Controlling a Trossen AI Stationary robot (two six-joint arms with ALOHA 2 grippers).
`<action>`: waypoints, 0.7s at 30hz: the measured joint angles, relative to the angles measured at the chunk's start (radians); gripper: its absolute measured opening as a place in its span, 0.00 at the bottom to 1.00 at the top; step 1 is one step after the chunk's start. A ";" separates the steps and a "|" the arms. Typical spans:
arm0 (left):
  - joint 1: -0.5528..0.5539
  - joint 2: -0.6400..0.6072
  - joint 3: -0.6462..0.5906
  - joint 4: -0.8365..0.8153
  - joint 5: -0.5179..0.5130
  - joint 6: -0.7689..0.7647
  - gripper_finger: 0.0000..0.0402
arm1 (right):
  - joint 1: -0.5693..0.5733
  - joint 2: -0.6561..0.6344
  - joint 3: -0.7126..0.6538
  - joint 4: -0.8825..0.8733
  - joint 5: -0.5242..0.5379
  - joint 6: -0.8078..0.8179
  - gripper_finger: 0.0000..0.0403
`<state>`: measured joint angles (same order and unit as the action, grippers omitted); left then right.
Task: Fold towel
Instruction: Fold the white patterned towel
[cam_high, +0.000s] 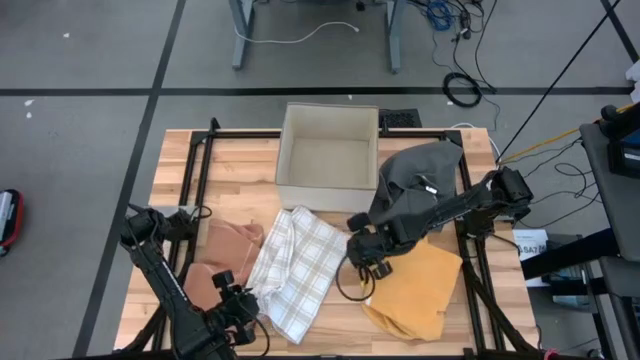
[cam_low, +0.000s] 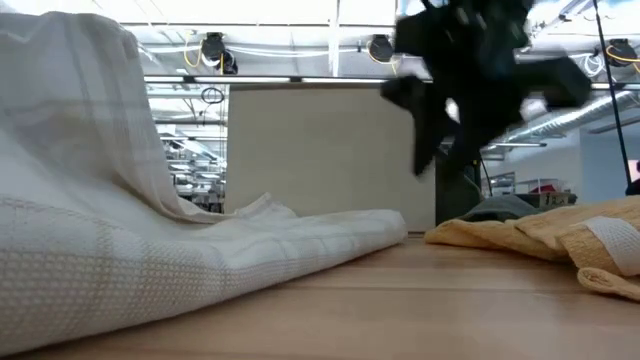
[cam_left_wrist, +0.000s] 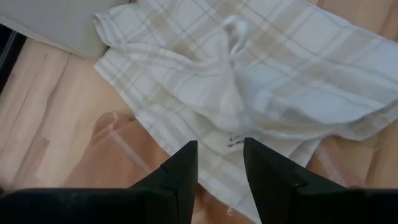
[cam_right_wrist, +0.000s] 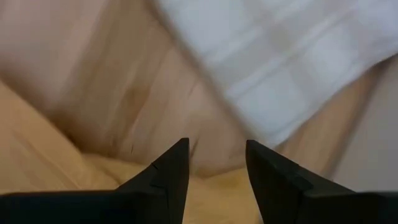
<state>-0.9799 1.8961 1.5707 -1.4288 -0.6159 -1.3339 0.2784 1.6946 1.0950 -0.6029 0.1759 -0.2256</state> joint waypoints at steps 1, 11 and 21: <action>-0.002 0.000 0.000 0.007 -0.004 0.005 0.34 | 0.004 0.000 -0.033 0.031 0.001 -0.002 0.36; 0.022 -0.001 0.040 0.281 -0.155 0.300 0.34 | 0.004 0.000 -0.228 0.430 0.110 -0.132 0.36; 0.146 -0.001 -0.083 0.839 -0.015 0.714 0.34 | -0.010 0.000 -0.228 0.533 0.052 -0.222 0.36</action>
<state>-0.8337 1.8950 1.4881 -0.5898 -0.6306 -0.6201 0.2688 1.6951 0.8673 -0.0700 0.2274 -0.4477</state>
